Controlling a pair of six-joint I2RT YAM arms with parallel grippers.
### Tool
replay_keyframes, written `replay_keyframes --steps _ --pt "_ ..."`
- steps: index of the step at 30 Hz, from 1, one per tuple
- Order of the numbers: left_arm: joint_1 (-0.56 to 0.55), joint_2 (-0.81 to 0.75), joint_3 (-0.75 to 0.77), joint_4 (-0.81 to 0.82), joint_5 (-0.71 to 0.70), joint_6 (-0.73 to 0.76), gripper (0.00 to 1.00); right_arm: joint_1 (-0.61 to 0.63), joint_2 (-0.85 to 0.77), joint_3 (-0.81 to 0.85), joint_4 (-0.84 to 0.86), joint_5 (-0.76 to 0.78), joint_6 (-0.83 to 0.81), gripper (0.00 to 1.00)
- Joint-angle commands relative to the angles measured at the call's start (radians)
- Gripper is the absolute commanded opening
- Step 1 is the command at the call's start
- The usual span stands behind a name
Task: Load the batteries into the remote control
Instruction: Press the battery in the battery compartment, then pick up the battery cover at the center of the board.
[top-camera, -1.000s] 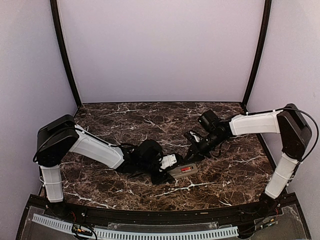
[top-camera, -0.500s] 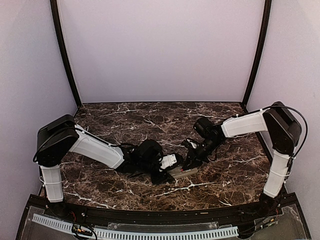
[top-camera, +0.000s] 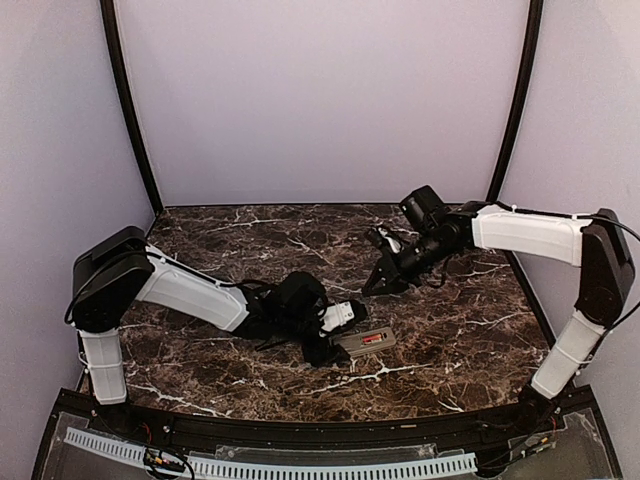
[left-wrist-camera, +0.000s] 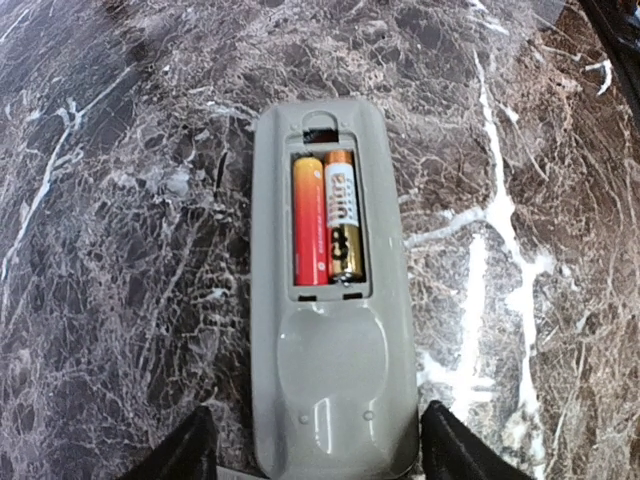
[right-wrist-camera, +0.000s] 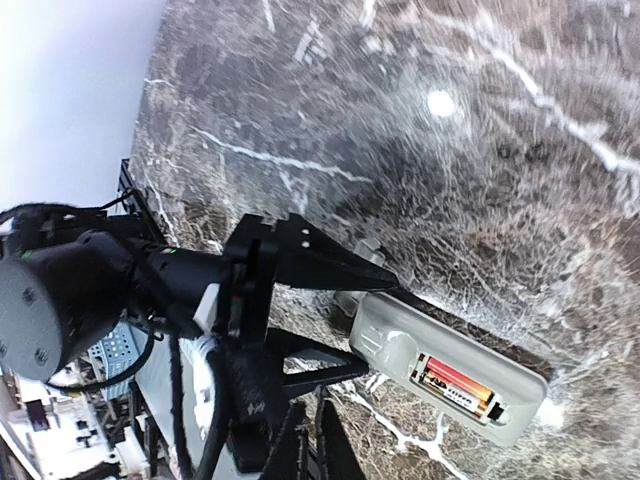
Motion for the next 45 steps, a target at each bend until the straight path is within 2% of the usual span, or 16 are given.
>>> replay_keyframes --steps 1,6,10,13,17,20,23,27,30,33,37,40,45 --pt "0.023 -0.110 0.063 -0.055 0.056 -0.027 0.73 -0.021 -0.068 0.031 -0.065 0.062 -0.036 0.06" --pt "0.036 -0.258 0.065 -0.057 0.107 -0.066 0.82 -0.038 -0.135 0.049 -0.102 0.118 -0.041 0.15" --pt "0.076 -0.347 0.067 -0.096 0.041 -0.143 0.87 -0.041 -0.186 0.060 -0.102 0.157 -0.026 0.22" --pt "0.114 -0.388 0.092 -0.183 -0.140 -0.272 0.89 -0.041 -0.218 0.065 -0.095 0.200 0.001 0.28" --pt "0.137 -0.400 0.124 -0.346 -0.378 -0.362 0.87 0.006 -0.229 0.070 -0.071 0.325 0.065 0.32" --pt "0.140 -0.427 0.083 -0.385 -0.460 -0.440 0.86 0.090 -0.207 0.053 -0.006 0.415 0.049 0.35" --pt "0.143 -0.503 0.011 -0.340 -0.496 -0.535 0.86 0.146 -0.138 0.027 0.117 0.352 -0.122 0.38" --pt "0.153 -0.579 -0.077 -0.313 -0.518 -0.594 0.86 0.177 -0.012 0.057 0.189 0.217 -0.442 0.56" --pt "0.154 -0.613 -0.099 -0.337 -0.551 -0.613 0.86 0.210 0.090 0.107 0.202 0.206 -0.648 0.64" --pt "0.157 -0.648 -0.126 -0.347 -0.568 -0.620 0.86 0.244 0.238 0.220 0.128 0.279 -0.776 0.64" --pt "0.156 -0.678 -0.154 -0.364 -0.590 -0.622 0.86 0.291 0.396 0.342 -0.013 0.425 -0.865 0.58" --pt "0.158 -0.688 -0.164 -0.374 -0.596 -0.602 0.86 0.311 0.416 0.321 -0.022 0.446 -0.901 0.53" --pt "0.161 -0.665 -0.167 -0.364 -0.590 -0.565 0.86 0.315 0.379 0.234 0.033 0.424 -0.938 0.51"
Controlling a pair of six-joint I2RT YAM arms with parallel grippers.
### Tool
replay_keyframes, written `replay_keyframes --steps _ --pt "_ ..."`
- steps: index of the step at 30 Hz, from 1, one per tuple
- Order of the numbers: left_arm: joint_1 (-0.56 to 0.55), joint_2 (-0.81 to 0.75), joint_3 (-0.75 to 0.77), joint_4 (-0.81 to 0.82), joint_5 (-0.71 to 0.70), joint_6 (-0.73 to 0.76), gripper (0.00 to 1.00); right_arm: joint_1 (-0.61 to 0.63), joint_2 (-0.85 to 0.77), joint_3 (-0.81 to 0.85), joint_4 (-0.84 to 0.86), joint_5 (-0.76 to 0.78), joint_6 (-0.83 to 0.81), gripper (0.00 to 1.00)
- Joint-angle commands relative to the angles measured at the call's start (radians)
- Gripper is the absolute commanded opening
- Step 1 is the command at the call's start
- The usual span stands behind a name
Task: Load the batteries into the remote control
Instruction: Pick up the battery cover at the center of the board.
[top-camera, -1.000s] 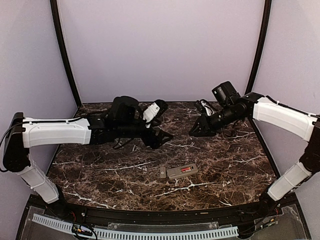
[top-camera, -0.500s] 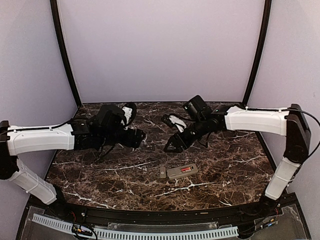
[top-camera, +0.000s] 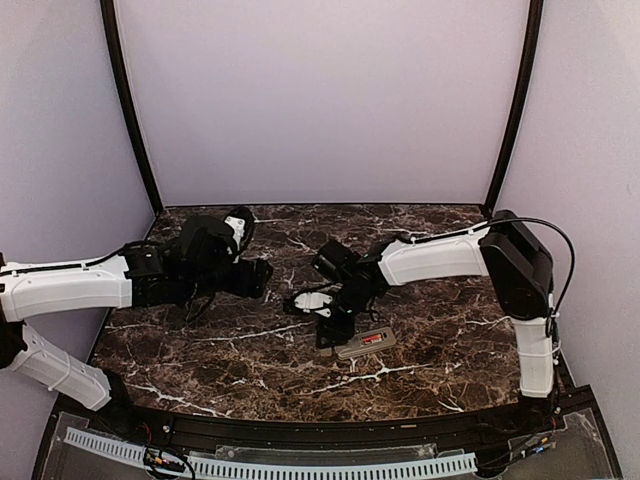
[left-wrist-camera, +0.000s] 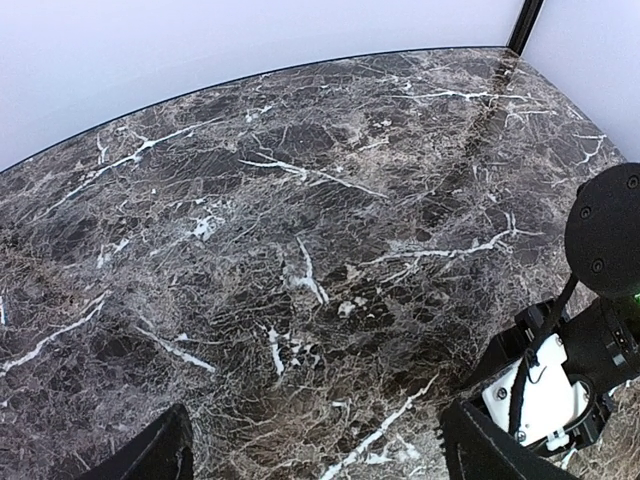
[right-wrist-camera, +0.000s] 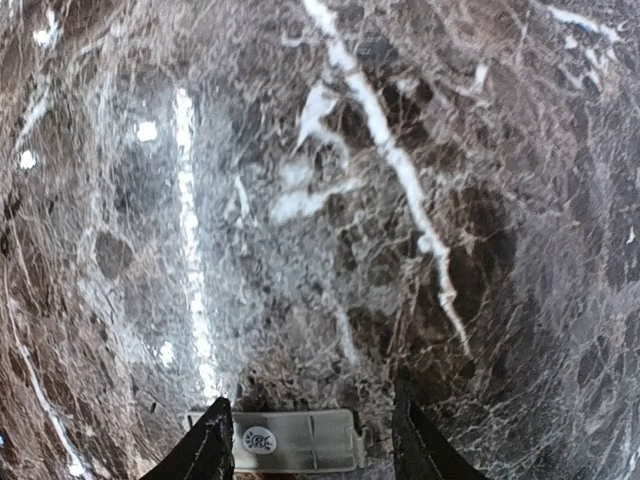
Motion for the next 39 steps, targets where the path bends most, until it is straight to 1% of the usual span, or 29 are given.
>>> replay_keyframes --steps 1,2,7,10,13,18,24,30,34,39 --pt "0.008 0.012 -0.011 -0.017 -0.010 0.032 0.86 0.002 -0.025 -0.031 -0.012 0.038 -0.075 0.49" --pt "0.008 0.020 -0.005 -0.015 -0.005 0.033 0.86 0.002 -0.017 -0.022 -0.024 0.050 -0.073 0.47" --pt "0.007 0.054 0.010 -0.015 0.002 0.033 0.86 0.002 -0.011 -0.024 -0.026 0.056 -0.082 0.29" --pt "0.008 0.057 0.009 -0.013 0.005 0.045 0.85 0.002 -0.013 -0.020 -0.036 0.063 -0.087 0.23" --pt "0.007 0.059 0.010 -0.014 0.003 0.053 0.85 0.002 -0.018 -0.023 -0.039 0.064 -0.090 0.20" --pt "0.007 0.071 0.017 -0.013 0.012 0.064 0.85 0.002 -0.029 -0.010 -0.051 0.070 -0.089 0.20" --pt "0.007 0.083 0.031 -0.013 0.020 0.077 0.85 0.000 -0.045 -0.009 -0.054 0.082 -0.106 0.22" --pt "0.007 0.087 0.036 -0.022 0.018 0.087 0.85 0.000 -0.043 -0.019 -0.049 0.076 -0.099 0.22" --pt "0.007 0.086 0.037 -0.024 0.023 0.092 0.85 -0.001 -0.059 -0.016 -0.050 0.085 -0.088 0.27" --pt "0.007 0.100 0.049 -0.024 0.025 0.101 0.85 -0.004 -0.072 -0.011 -0.053 0.104 -0.078 0.31"
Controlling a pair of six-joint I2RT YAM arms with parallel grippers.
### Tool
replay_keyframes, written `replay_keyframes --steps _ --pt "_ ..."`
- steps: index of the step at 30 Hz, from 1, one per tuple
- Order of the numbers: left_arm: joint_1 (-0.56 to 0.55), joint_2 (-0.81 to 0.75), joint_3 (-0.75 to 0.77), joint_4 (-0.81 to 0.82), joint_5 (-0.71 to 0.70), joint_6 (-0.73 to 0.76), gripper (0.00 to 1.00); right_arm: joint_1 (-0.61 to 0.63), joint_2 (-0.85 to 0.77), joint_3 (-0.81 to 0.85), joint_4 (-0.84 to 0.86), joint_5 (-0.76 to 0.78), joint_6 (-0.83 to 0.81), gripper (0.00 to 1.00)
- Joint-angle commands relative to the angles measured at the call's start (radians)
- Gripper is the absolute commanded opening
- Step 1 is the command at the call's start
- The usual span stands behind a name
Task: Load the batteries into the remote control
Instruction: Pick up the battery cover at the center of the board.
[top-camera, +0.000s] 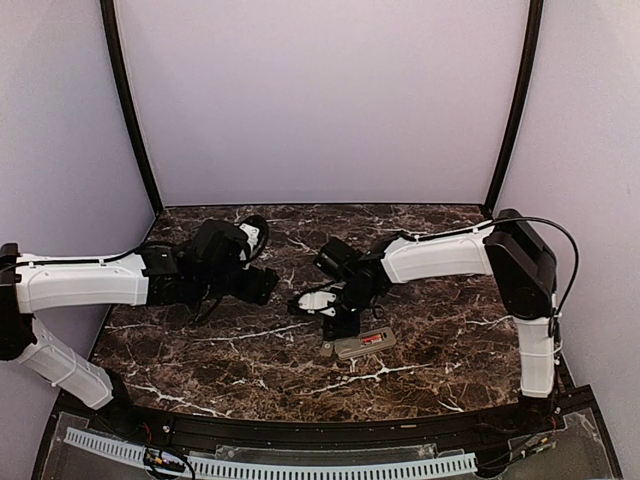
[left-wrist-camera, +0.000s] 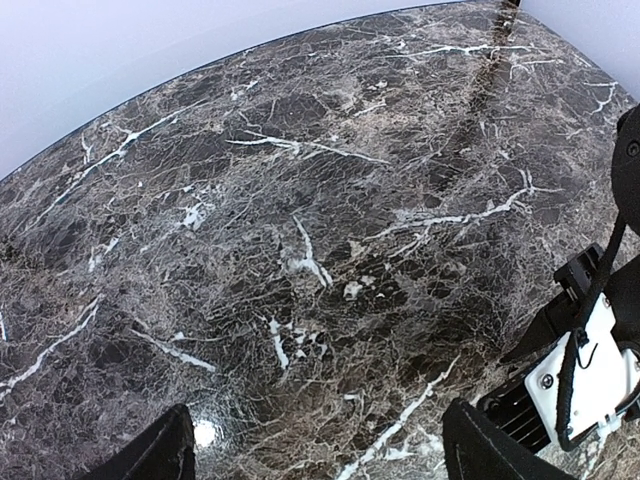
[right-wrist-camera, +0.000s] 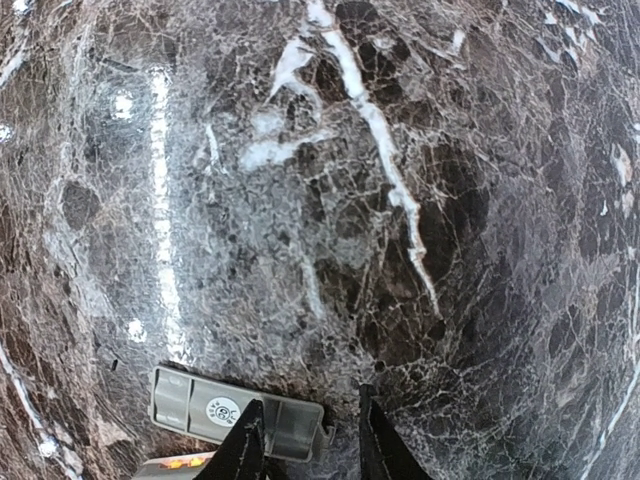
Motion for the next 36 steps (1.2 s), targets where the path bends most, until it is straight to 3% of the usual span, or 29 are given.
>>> replay_keyframes --steps 1,17,32,36 --pt "0.004 0.014 0.031 -0.023 0.013 0.019 0.85 -0.006 -0.054 0.003 -0.016 0.024 0.013 0.31" --pt "0.003 0.035 0.023 -0.018 0.013 0.018 0.85 -0.006 -0.035 -0.024 -0.014 0.043 0.039 0.26" --pt "0.003 0.045 0.020 -0.018 0.014 0.019 0.84 -0.004 0.010 -0.031 -0.010 0.062 0.068 0.14" --pt "0.003 0.050 0.017 -0.012 0.018 0.016 0.84 -0.003 0.012 -0.035 -0.011 0.066 0.073 0.07"
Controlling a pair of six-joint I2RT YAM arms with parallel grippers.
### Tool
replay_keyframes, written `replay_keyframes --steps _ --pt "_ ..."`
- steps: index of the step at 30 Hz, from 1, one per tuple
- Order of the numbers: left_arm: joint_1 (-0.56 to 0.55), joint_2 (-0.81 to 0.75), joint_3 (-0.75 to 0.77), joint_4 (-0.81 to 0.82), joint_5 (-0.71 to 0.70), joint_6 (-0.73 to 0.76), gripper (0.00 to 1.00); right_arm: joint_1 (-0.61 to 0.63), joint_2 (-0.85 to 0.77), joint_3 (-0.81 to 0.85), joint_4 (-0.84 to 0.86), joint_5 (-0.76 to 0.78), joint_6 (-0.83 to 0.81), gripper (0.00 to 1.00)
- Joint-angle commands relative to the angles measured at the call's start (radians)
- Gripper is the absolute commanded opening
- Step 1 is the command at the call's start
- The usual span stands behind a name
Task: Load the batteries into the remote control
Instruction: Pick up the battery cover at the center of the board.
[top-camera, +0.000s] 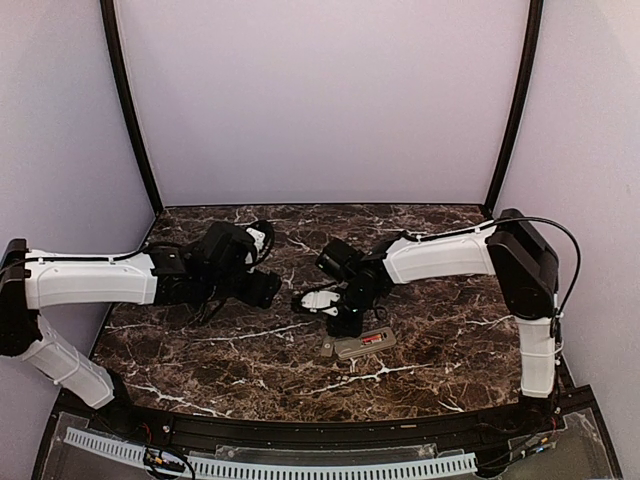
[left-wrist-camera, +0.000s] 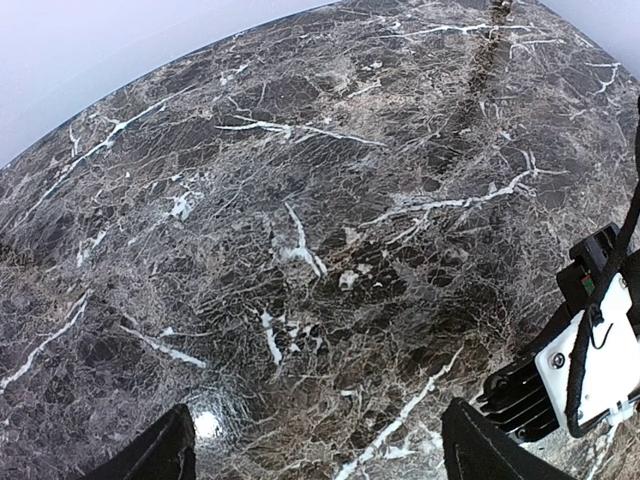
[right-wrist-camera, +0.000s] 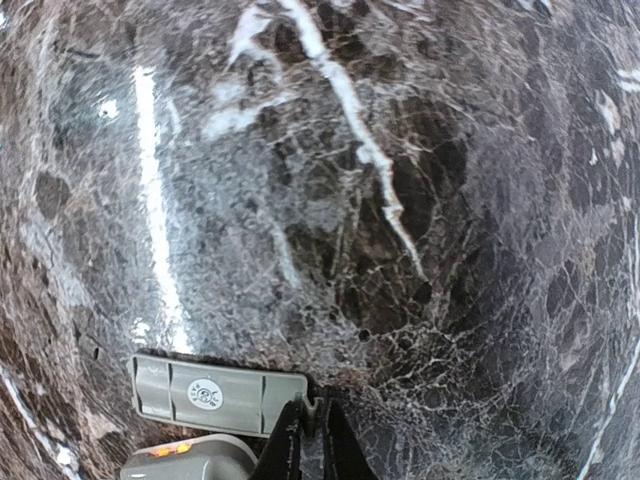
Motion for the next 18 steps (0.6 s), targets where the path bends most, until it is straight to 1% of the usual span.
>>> replay_keyframes --steps 1,5,10,13,18 --pt "0.003 0.006 0.005 -0.008 0.004 0.008 0.84 -0.003 0.024 -0.017 -0.002 0.019 0.016 0.05" --pt "0.004 0.008 0.004 -0.010 0.004 0.013 0.84 -0.003 0.021 -0.003 -0.008 0.021 0.021 0.00" --pt "0.004 -0.015 -0.008 0.016 -0.013 -0.003 0.83 -0.003 -0.001 0.014 -0.001 0.016 0.058 0.00" --pt "0.003 -0.043 -0.029 0.065 -0.002 -0.016 0.82 -0.003 -0.041 0.017 0.008 0.025 0.070 0.00" --pt "0.002 -0.045 -0.038 0.086 -0.002 -0.072 0.80 -0.004 -0.119 0.016 0.037 0.049 0.089 0.00"
